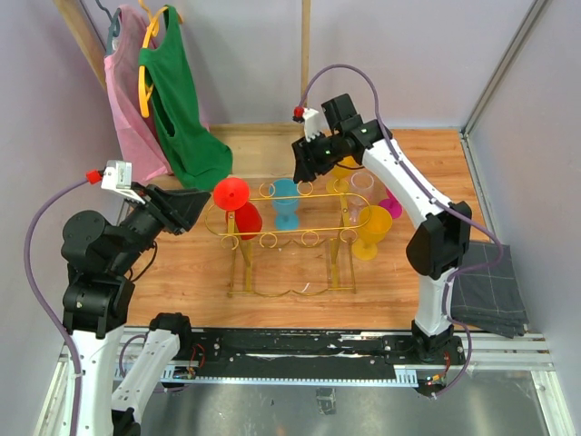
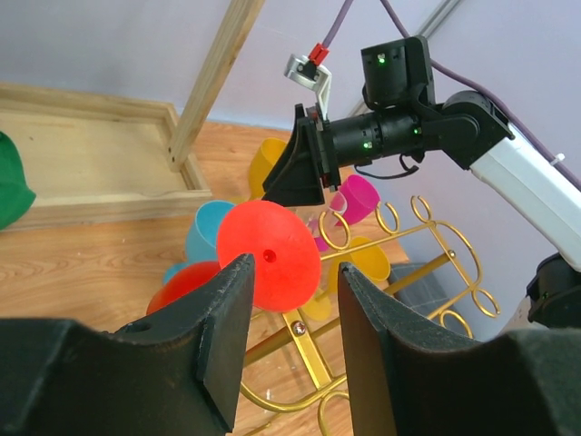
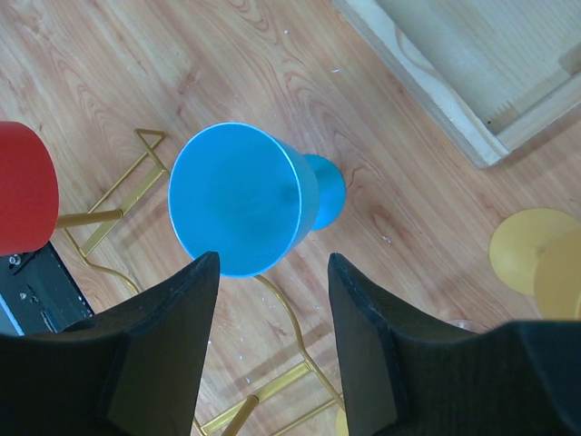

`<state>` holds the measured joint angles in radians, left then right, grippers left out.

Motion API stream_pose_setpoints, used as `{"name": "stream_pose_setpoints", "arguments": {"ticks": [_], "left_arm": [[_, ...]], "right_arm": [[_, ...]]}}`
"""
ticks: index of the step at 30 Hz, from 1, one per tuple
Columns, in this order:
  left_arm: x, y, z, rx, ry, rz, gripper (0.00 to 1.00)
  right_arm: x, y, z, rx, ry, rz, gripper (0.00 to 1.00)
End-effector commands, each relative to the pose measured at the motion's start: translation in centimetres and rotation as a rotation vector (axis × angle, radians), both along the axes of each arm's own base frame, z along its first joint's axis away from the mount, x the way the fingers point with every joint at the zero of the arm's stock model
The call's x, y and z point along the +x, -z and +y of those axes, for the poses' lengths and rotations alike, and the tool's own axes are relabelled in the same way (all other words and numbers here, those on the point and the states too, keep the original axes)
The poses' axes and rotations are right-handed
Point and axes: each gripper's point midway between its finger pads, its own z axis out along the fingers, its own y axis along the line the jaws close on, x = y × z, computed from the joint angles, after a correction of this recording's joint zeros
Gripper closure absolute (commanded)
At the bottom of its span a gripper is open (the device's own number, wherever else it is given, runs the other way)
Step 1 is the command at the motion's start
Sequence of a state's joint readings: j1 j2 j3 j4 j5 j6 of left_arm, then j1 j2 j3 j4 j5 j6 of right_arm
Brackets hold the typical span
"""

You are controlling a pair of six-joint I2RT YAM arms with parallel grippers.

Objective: Place the wine glass upside down on the wine glass rack

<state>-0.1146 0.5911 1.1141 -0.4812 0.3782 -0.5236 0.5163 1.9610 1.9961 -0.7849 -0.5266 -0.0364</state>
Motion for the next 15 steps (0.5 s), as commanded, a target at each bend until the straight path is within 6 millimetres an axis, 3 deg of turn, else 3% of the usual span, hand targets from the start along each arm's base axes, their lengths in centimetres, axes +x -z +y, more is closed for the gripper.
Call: {"name": "stream_pose_setpoints", "arguments": {"ticks": [1, 15], "left_arm": [[-0.3, -0.1, 0.0, 0.007, 0.002, -0.019, 0.53], [-0.4, 0.0, -0.1, 0.008, 0.006, -0.019, 0.53]], "right_arm": [[-0.2, 1.6, 0.7, -0.048, -0.031, 0.018, 0.47], [0.1, 3.8, 1.2, -0.112, -0.034, 0.044, 0.50]]}}
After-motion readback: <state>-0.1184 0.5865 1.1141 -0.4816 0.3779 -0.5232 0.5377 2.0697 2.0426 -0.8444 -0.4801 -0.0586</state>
